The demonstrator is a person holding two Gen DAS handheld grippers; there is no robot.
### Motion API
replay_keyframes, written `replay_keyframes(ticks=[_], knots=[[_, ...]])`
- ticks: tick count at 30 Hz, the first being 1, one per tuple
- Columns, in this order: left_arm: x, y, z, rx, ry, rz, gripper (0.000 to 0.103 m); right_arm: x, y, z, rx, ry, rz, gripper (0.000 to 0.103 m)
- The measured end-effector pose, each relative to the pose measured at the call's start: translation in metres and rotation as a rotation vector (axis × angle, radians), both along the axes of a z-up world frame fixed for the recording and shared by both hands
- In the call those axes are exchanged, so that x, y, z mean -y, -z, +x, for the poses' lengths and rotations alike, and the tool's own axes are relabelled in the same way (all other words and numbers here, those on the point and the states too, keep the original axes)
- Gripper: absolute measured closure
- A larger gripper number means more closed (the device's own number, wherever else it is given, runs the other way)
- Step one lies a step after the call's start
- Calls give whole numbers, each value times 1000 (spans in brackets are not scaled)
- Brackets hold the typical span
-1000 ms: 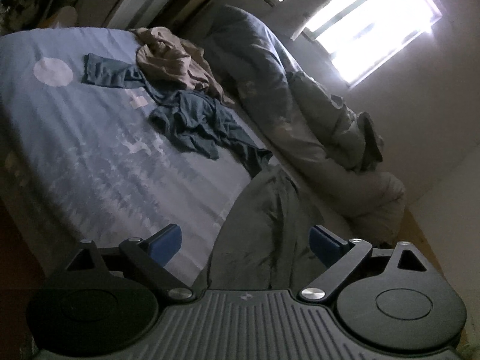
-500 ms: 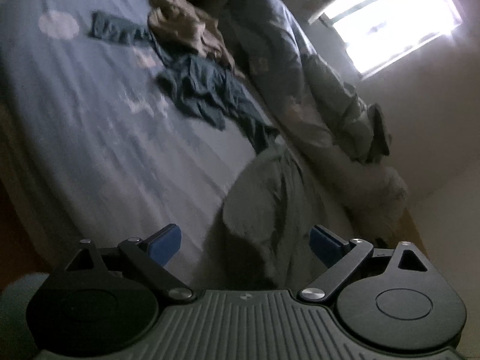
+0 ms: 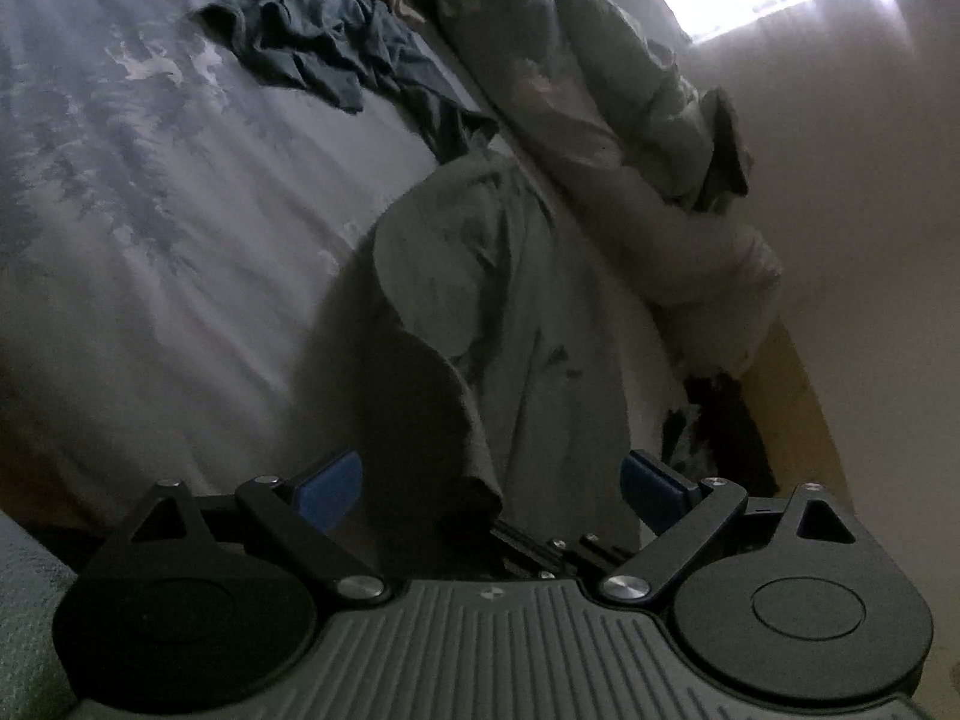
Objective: Fold clothes
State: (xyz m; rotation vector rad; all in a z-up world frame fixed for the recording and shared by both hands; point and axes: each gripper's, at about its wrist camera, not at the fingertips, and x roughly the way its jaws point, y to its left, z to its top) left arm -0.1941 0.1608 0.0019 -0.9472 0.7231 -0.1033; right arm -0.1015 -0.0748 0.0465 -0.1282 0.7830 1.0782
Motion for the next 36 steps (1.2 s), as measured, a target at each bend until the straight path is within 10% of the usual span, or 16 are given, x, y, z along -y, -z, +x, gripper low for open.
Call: replay_keyframes(ticks=[13, 18, 22, 28, 33, 36], knots=[[3, -6, -2, -11, -29, 41, 97, -13, -9, -13, 32, -23, 4, 96], [-1, -12, -6, 13, -50, 32, 97, -14, -13, -21, 89, 1, -18, 91], [-4, -17, -7, 19, -66, 27, 97, -11, -13, -35, 158, 7, -54, 53], [-2, -19, -6, 20, -70, 6, 97, -22, -3, -61, 269, -29, -144, 33], [0, -22, -6, 34, -62, -8, 97, -32, 2, -64, 323, -4, -186, 34], [-1, -23, -7, 40, -65, -11, 97, -37, 4, -65, 355, 15, -208, 53]])
